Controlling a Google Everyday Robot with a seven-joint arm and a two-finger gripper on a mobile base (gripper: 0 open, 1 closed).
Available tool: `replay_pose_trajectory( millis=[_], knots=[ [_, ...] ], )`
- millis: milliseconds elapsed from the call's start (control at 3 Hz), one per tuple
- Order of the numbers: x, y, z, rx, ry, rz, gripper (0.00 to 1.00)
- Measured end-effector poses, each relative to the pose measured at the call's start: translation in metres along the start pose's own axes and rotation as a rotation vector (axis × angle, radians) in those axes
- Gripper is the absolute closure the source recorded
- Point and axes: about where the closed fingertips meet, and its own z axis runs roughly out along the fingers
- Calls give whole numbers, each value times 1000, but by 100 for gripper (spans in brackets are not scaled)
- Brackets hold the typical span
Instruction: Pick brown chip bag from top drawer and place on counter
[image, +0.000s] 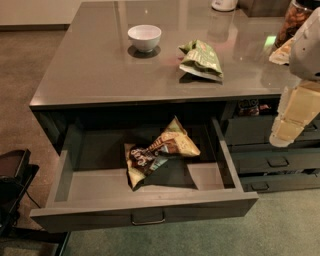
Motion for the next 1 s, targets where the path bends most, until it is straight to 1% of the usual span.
replay_pose_trajectory(
  millis=[333, 667, 1000],
  knots=[
    [0, 0, 0, 0, 0, 0, 0],
    [-5, 1, 8, 12, -31, -8, 0],
    [-16, 5, 35, 20, -89, -31, 0]
  ],
)
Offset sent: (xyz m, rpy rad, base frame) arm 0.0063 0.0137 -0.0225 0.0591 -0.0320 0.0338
